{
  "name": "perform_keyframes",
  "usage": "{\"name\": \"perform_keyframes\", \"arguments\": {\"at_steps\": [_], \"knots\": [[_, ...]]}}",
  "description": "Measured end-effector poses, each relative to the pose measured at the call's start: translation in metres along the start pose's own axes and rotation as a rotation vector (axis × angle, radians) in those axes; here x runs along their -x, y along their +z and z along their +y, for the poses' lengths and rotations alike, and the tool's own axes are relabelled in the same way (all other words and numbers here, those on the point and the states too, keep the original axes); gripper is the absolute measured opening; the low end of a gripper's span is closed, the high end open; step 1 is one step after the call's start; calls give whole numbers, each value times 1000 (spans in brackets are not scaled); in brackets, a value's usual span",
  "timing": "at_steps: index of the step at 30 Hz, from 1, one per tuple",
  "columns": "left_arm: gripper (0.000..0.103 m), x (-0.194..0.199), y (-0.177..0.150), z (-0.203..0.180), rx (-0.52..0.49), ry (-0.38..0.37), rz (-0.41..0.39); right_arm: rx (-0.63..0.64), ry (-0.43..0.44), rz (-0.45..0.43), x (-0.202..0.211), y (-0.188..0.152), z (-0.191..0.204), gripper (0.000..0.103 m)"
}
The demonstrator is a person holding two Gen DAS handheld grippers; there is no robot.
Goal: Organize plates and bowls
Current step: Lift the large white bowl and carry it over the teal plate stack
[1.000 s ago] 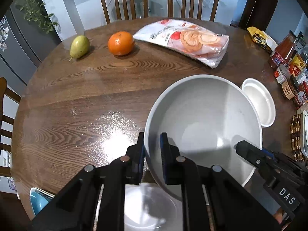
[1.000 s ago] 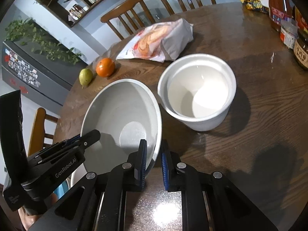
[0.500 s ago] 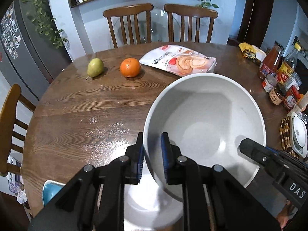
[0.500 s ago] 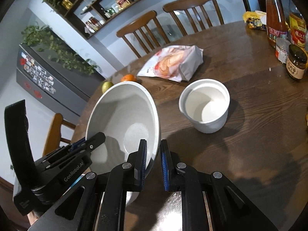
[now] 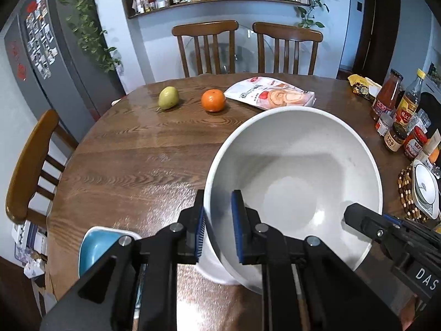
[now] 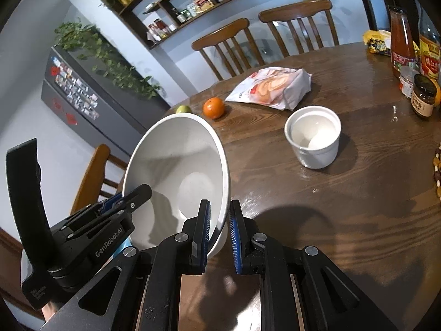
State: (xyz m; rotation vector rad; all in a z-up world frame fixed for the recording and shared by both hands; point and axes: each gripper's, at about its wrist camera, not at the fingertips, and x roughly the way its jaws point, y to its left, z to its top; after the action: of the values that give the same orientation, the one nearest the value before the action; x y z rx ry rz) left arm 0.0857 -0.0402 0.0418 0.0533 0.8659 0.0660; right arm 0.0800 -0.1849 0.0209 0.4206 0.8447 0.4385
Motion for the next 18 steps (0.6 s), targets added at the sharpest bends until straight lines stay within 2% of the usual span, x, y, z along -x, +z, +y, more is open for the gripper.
{"name": "perform_keyframes", "arguments": {"at_steps": [11,18], "knots": [[17,14,-22,16,50,46,17,41,35,45,2,-23,18,15],[17,15,-34,37,93,90,30,63,77,88,-11,-32,33,15]]}}
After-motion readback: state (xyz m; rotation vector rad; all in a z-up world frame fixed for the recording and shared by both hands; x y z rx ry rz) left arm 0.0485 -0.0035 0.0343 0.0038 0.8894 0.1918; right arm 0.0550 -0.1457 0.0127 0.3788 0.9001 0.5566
